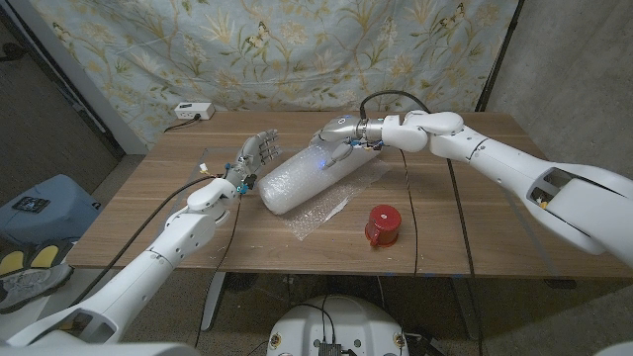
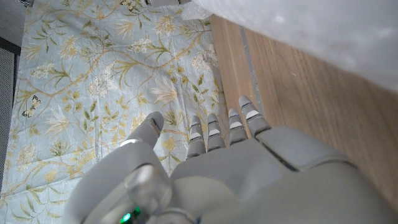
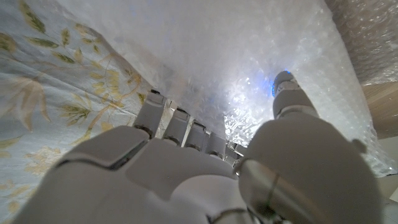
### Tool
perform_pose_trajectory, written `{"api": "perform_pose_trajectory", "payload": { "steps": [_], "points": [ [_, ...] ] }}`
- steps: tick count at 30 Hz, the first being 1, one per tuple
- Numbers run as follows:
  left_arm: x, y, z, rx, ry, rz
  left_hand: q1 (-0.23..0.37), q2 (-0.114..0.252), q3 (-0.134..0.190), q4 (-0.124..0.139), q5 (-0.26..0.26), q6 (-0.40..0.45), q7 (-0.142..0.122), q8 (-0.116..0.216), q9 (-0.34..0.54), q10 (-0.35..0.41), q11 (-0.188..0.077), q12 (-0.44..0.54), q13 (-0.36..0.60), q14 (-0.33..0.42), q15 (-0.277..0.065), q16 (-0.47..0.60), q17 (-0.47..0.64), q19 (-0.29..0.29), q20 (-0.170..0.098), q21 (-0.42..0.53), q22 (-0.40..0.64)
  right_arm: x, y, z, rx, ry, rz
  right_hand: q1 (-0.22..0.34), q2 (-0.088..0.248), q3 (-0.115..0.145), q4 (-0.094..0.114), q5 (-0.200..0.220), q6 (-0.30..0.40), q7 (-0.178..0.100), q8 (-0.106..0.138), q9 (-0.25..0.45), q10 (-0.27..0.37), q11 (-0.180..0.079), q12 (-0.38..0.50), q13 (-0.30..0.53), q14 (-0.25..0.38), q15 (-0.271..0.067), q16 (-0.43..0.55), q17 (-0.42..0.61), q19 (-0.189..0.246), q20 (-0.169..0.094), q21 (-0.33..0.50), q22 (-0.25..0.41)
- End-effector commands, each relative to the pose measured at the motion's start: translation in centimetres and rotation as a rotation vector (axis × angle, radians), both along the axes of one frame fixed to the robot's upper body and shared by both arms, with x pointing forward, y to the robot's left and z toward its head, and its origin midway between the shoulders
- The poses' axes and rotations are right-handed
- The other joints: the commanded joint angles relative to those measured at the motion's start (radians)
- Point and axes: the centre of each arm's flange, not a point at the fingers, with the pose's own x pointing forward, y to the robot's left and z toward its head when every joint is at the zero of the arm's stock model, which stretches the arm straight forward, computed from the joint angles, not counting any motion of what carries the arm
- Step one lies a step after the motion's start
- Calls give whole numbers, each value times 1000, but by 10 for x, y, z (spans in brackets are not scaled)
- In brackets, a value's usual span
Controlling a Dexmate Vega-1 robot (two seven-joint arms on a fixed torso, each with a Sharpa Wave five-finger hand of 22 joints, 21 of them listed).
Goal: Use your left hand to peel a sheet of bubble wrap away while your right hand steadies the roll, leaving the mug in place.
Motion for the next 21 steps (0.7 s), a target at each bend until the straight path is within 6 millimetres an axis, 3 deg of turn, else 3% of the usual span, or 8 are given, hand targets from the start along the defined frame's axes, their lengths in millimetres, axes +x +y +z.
{"api": "perform_pose_trajectory", "payload": {
  "steps": [1,9,21],
  "points": [
    [-7,5,1,-9,-16,0,2,-6,0,-8,4,-4,-4,-3,5,-2,-1,-2,4,-4,1,-6,2,-2,1,-2,2,2,-18,10,74,32,-62,10,6,9,2,-1,10,0,8,3,12,5,6,0,14,-129,0,7,6,1,-3,1],
    [-6,5,3,-3,-16,-10,2,-6,-2,-9,4,-4,-3,-3,5,-2,1,-3,5,-5,2,-6,2,-1,2,-2,3,1,-27,14,121,57,-89,12,7,8,2,-4,10,1,8,2,15,4,6,-1,17,-128,1,14,8,1,-5,2],
    [-4,6,7,1,-15,-16,2,-5,-4,-11,4,-5,-3,-5,5,-2,-1,-5,5,-5,2,-6,2,-3,2,-3,3,7,-15,2,83,84,-98,12,6,7,3,-9,-14,-6,-2,1,-12,4,-3,0,-4,-123,-11,24,0,10,-13,2]
  ]
}}
